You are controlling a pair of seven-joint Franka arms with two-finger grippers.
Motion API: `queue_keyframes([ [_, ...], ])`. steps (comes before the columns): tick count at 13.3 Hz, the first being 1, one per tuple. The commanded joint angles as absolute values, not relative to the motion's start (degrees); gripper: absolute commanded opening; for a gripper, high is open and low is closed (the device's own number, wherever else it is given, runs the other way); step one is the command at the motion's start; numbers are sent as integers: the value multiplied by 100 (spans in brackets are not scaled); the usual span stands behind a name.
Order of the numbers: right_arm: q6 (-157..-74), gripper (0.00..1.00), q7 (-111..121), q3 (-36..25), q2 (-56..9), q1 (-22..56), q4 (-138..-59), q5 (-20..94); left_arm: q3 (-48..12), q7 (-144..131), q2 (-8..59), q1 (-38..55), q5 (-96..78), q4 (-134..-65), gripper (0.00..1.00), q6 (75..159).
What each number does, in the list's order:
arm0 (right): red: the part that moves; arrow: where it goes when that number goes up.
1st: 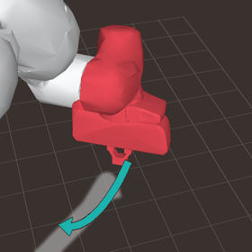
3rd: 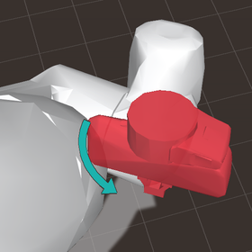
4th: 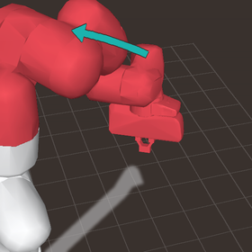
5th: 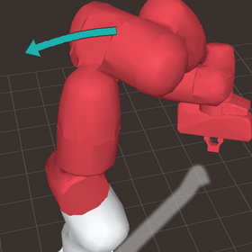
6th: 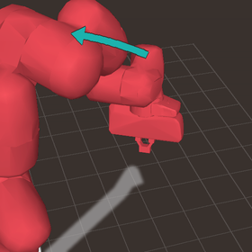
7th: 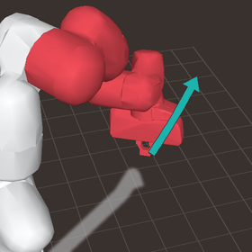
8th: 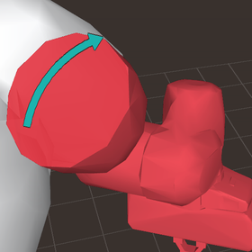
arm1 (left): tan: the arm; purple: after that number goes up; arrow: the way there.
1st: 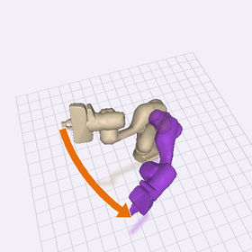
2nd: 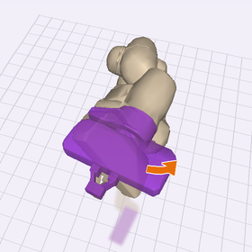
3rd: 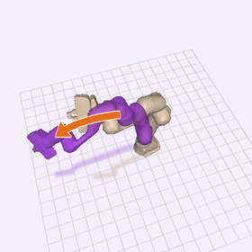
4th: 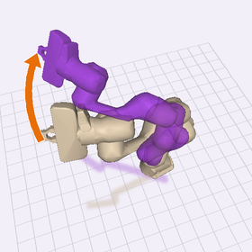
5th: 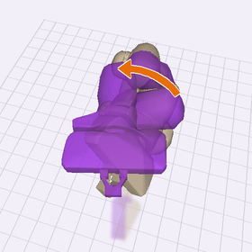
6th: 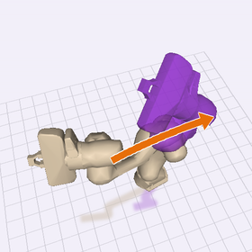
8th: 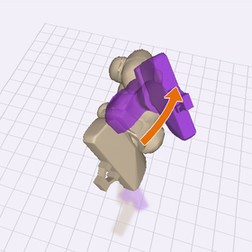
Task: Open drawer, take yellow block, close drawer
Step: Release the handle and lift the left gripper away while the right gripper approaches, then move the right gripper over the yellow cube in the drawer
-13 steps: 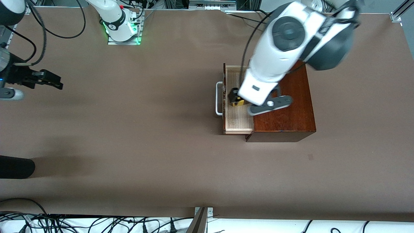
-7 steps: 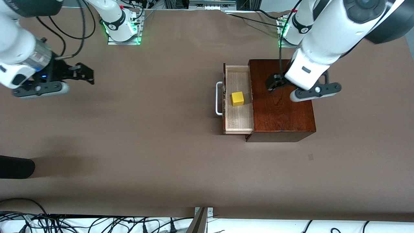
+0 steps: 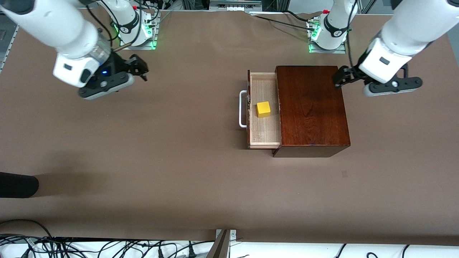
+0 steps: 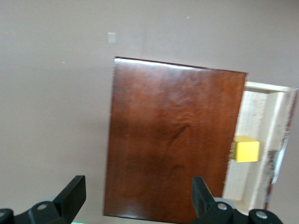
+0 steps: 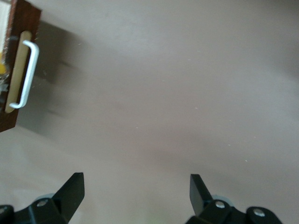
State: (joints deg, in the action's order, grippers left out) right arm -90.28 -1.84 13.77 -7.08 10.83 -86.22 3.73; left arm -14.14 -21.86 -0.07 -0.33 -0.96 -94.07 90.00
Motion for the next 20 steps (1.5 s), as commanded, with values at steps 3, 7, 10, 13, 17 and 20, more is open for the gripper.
queue_keyframes([
  [3,-9605,100,235,1371,-1150,1871,-8482,404,-1424,-1556,-518,-466,-158,-10098,100,9158],
  [7,-9791,100,887,1380,-1678,2327,-8122,413,-1389,-995,-571,-869,-141,-10151,100,9219],
  [10,-10351,100,870,1380,-1907,2925,-8095,361,-1389,-624,-536,-1151,17,-10081,100,9255],
  [13,-10888,100,975,1380,-2161,3260,-8086,352,-1371,-580,-527,-1151,61,-10037,100,9255],
  [17,-11538,100,1792,1380,-2583,3602,-8077,343,-1415,-615,-202,-1143,491,-9581,100,9237],
  [20,-11874,100,1977,1371,-3161,3822,-7580,107,-1380,-624,61,-1134,501,-9308,100,9185],
])
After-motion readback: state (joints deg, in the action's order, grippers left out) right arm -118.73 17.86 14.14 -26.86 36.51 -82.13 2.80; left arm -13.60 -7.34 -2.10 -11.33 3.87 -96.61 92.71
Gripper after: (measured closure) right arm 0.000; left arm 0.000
